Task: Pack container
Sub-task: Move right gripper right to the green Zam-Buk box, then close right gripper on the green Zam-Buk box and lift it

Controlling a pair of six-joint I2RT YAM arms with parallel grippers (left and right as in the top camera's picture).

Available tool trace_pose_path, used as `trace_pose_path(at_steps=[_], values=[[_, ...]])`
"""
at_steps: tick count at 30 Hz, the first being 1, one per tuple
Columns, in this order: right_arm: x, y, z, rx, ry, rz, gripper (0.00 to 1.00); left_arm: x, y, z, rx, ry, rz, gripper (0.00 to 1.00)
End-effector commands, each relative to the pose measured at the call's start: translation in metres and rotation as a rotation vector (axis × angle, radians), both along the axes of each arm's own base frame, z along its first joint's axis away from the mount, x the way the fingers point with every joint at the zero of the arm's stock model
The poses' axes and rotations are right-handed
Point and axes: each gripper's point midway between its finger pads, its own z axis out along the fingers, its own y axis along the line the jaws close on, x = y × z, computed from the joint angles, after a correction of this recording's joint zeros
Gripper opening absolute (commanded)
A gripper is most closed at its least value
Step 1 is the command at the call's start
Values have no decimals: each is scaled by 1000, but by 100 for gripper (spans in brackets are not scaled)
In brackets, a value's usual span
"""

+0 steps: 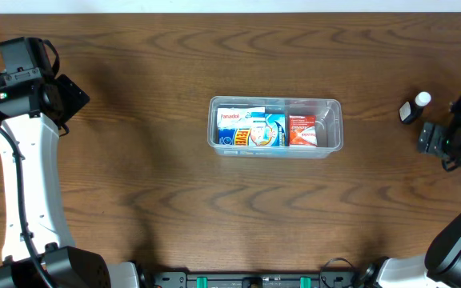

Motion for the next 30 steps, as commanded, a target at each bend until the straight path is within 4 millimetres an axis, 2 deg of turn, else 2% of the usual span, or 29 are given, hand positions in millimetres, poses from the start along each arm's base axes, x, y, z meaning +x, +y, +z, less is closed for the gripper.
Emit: trace_pose_path(at_steps=[1, 6, 16, 22, 24, 25, 30], values=[[-1, 5, -14, 6, -2, 96, 99, 1, 2, 0, -1, 1, 8, 98], [-1, 4, -31, -48, 7, 184, 99, 1, 2, 0, -2, 1, 8, 98], [1, -6, -77, -26, 51, 180, 99, 1, 2, 0, -1, 1, 8, 98], [14, -18, -72, -76, 1, 172, 99, 1, 2, 0, -2, 1, 8, 98], [13, -19, -72, -76, -1, 168, 96, 1, 2, 0, -2, 1, 8, 98], [13, -19, -72, -66, -7, 164, 91, 1, 2, 0, -2, 1, 8, 98], [14, -16, -72, 11, -61, 115, 88, 1, 2, 0, -1, 1, 8, 98]])
